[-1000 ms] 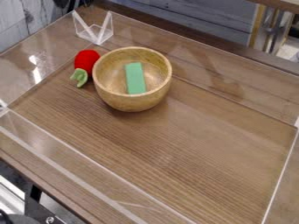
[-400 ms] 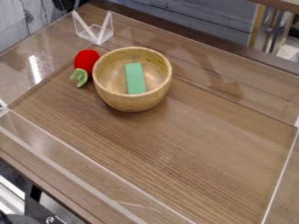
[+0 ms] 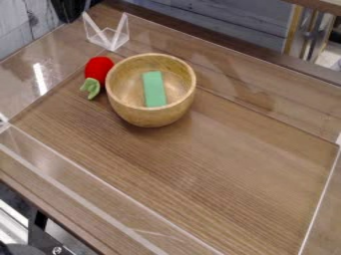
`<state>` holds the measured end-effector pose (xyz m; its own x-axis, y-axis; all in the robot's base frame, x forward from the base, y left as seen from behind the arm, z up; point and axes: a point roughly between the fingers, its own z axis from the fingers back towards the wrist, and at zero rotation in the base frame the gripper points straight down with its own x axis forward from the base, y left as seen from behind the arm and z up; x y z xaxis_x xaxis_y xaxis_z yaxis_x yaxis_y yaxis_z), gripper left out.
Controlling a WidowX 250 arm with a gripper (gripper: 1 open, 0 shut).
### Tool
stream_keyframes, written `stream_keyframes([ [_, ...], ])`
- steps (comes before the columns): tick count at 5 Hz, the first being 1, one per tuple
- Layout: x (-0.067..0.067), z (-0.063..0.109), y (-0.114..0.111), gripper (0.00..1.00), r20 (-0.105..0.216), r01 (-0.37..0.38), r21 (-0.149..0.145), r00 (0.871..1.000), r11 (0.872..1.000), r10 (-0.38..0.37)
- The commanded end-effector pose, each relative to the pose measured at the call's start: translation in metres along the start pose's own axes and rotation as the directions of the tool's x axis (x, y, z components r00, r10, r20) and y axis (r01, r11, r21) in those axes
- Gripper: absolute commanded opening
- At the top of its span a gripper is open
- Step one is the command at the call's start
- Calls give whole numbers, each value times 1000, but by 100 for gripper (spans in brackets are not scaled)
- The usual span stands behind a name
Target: Move the red fruit to the left
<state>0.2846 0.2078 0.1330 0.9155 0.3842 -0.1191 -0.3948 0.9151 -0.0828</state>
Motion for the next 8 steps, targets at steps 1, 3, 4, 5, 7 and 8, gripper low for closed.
stream_keyframes([
  [1,0,11,4,0,32,29,7,999,1000,-29],
  [3,-10,-28,14,0,18,-119,16,993,993,119],
  [4,-14,-43,19,0,23,-165,17,986,986,165],
  [5,-13,-57,16,0,19,-95,27,995,995,94],
  [7,-7,-78,17,0,-1,33,46,999,998,-33],
  [8,-4,-83,18,0,-14,85,55,996,995,-84],
])
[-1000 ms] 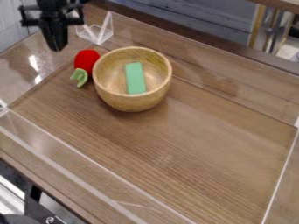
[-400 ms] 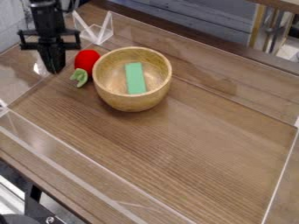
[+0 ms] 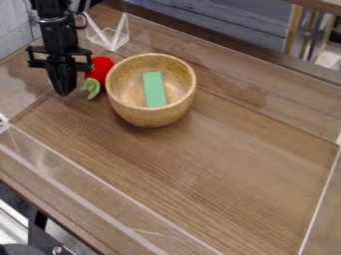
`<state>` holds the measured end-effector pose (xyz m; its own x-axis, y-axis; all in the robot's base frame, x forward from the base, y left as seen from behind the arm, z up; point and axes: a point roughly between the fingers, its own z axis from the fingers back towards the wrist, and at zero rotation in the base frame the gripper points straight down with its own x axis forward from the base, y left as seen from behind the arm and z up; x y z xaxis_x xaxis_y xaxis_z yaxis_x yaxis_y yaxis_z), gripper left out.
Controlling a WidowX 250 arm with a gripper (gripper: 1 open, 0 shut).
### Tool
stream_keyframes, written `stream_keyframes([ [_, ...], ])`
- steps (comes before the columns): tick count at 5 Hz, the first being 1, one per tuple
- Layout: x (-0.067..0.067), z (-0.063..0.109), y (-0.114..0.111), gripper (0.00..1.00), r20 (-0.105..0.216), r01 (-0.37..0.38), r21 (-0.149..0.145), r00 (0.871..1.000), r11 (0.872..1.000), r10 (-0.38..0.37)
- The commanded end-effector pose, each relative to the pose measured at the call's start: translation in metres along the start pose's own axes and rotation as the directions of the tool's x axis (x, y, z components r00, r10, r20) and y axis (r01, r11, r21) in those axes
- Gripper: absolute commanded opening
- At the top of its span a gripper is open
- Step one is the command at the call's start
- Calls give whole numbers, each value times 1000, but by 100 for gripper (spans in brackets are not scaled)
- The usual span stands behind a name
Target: Move the red fruit to the left
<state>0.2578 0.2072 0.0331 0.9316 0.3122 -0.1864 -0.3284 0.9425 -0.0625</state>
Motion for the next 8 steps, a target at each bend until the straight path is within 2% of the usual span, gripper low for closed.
stream_keyframes([
  [1,11,25,0,100,55,-47,17,997,999,46],
  [2,14,30,-2,100,48,-106,7,993,994,106],
  [3,15,43,-4,100,47,-130,-2,990,992,130],
  [6,6,93,-17,100,77,-137,-31,987,990,139],
  [8,2,112,-41,100,87,10,-17,996,1000,-9],
])
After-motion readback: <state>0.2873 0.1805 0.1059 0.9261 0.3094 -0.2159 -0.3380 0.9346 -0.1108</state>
